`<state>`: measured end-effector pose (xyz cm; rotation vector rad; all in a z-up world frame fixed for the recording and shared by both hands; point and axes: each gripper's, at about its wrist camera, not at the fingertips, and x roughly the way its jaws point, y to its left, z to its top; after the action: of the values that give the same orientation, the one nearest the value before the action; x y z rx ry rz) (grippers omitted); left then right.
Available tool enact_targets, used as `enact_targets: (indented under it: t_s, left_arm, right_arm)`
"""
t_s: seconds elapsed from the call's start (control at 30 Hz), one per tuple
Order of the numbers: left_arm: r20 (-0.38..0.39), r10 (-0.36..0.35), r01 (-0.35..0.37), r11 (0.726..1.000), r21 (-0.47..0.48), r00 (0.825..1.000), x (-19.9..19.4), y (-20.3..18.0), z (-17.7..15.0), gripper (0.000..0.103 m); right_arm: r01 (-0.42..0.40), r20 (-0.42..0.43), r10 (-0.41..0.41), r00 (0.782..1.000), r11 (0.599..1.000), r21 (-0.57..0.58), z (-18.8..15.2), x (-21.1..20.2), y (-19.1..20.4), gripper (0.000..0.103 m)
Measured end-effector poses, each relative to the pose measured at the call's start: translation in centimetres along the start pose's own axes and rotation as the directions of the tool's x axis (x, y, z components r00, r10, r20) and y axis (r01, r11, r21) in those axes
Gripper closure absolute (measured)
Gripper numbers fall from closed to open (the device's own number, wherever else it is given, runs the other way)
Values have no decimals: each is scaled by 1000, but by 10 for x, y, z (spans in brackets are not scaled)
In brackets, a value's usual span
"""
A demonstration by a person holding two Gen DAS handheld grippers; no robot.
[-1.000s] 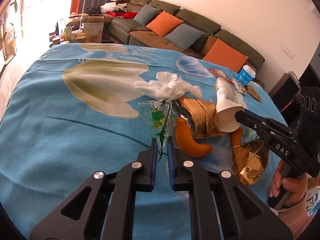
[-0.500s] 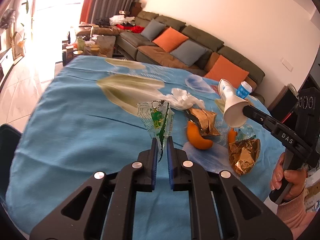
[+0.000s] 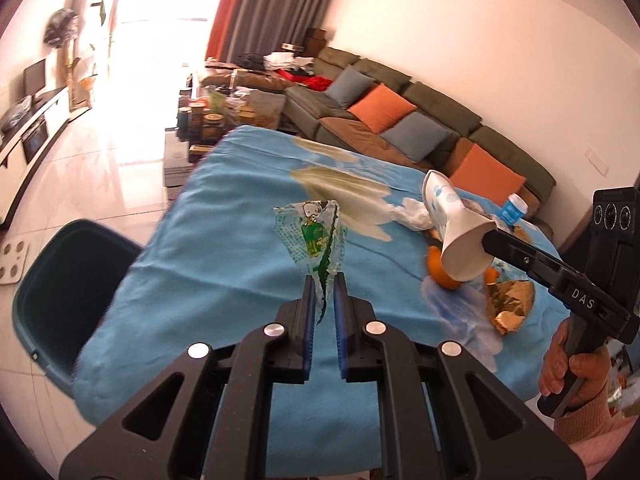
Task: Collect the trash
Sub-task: 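Carry the green bag and white paper cup together toward the teal bin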
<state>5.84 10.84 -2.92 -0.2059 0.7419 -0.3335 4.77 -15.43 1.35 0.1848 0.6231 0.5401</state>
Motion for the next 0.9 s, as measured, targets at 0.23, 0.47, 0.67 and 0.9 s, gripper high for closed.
enact_targets:
  t_s: [0.23,0.47,0.67,0.9]
  left_arm:
    - [14,56,-55,997,-52,998,-23,31,-10,94]
    - [45,119,-114,989,-97,992,-48,56,-14,94]
    - [60,172,-162,977,-141,983,-67,76,-18,94]
    - [66,231,-215,959,-183,971,-86,99,-20,94]
  right_arm:
    - [-74,-38,73,997,997,-31,2,25,28,93]
    - [-140,-70,136,988,988,-59,7,45,52,93]
    - [-184,-95,176,980,979,-84,12,60,68,93]
    - [-232,-127,218,968,967,-105,16,79,87,93]
